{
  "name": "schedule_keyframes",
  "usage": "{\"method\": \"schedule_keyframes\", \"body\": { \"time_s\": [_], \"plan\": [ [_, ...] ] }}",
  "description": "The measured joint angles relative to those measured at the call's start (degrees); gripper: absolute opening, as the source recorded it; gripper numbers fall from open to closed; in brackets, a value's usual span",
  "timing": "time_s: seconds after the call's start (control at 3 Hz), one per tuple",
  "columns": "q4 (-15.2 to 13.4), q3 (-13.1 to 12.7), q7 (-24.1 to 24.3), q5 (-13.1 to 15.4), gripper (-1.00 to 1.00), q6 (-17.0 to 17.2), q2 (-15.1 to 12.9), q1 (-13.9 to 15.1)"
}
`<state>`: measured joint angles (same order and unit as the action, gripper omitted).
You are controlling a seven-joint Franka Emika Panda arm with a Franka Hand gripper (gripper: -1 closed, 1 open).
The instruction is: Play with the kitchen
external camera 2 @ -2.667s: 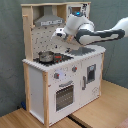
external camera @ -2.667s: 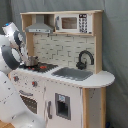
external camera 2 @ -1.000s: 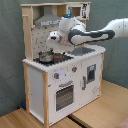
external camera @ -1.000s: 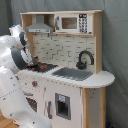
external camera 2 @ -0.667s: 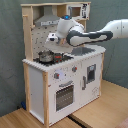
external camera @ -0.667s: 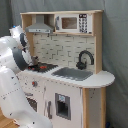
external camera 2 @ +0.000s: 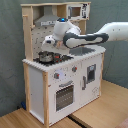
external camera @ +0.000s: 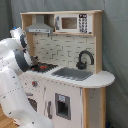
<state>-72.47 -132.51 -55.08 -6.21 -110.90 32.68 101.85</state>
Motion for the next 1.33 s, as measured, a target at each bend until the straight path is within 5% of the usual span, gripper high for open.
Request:
{"method": "schedule_keyframes", "body": {
  "time_s": [1.0,1.33],
  "plan": [
    [9.59,-5.60,-0.95,-3.65,1.00,7.30,4.63,8.05],
    [9.67,-5.60,-0.94,-3.68,-1.00,7.41,4.63,8.05]
  ]
}}
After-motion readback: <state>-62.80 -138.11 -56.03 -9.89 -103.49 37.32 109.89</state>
